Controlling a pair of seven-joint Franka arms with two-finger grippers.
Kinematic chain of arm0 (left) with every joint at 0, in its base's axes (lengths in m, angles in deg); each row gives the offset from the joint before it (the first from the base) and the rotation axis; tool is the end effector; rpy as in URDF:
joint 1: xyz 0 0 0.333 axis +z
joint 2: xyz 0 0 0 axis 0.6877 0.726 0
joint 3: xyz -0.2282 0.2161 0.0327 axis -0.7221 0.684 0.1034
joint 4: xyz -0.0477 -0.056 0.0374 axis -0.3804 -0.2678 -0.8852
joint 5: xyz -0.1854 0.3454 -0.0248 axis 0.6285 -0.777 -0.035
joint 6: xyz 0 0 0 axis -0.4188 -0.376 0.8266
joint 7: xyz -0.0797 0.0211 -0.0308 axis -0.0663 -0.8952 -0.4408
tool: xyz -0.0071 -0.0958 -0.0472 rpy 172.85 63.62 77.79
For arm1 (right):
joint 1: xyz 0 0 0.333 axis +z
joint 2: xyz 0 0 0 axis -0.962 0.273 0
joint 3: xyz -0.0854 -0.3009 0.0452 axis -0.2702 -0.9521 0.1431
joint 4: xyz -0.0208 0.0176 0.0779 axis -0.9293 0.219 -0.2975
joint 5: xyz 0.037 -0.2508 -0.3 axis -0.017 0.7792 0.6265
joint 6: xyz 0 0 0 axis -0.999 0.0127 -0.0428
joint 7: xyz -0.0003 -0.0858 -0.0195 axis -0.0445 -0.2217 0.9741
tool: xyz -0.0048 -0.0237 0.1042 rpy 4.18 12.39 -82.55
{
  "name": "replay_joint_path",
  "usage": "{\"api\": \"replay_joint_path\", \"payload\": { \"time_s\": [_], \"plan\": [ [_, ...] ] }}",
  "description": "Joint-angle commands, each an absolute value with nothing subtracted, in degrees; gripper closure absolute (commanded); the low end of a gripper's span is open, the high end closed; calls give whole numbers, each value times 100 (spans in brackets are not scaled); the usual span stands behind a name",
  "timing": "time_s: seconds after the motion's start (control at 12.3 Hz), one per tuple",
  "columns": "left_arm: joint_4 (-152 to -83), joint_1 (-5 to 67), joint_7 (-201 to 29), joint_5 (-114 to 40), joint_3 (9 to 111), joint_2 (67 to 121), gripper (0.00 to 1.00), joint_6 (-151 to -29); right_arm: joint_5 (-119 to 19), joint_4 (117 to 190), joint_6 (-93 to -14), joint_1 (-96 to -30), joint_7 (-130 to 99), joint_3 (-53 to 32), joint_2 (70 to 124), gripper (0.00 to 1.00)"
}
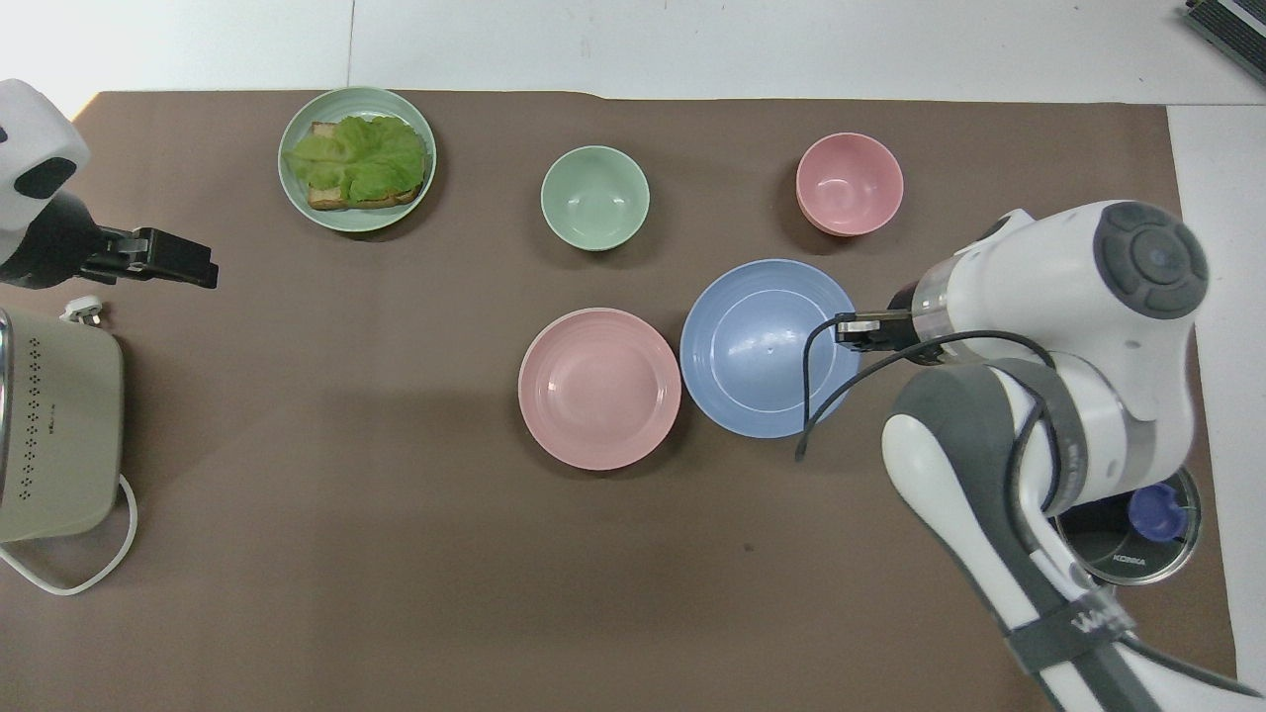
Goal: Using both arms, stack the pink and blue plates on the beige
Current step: 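Carry the blue plate onto the pink plate with the right gripper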
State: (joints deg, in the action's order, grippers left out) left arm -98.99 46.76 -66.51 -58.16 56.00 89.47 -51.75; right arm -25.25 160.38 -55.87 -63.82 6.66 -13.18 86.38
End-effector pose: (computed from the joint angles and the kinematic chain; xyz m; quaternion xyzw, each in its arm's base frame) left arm 0.5960 -0.0398 0.5824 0.9968 -0.0617 0.0342 0.0374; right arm 0.5661 0.1524 0.4522 -0.9978 0.0196 -0.0260 0.0573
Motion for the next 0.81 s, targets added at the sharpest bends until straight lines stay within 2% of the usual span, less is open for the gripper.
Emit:
{"api": "replay_joint_path", "payload": {
  "time_s": [0.0, 0.33, 0.73],
  "plan": [
    [-9887, 4704, -6567, -5930, 5637, 8697, 0, -4984, -2789, 15994, -5781, -5915, 1153, -1327, 8652, 94],
    [-9879, 4863, -6575, -5930, 5681, 8696, 0, -4984, -3142, 16029, -6061, -5510, 1233, -1327, 8888, 94],
    [-9879, 4854, -6575, -5930, 5672, 8696, 0, -4984, -3300, 16082, -6536, -5430, 1198, -1257, 9266, 94]
  ]
}}
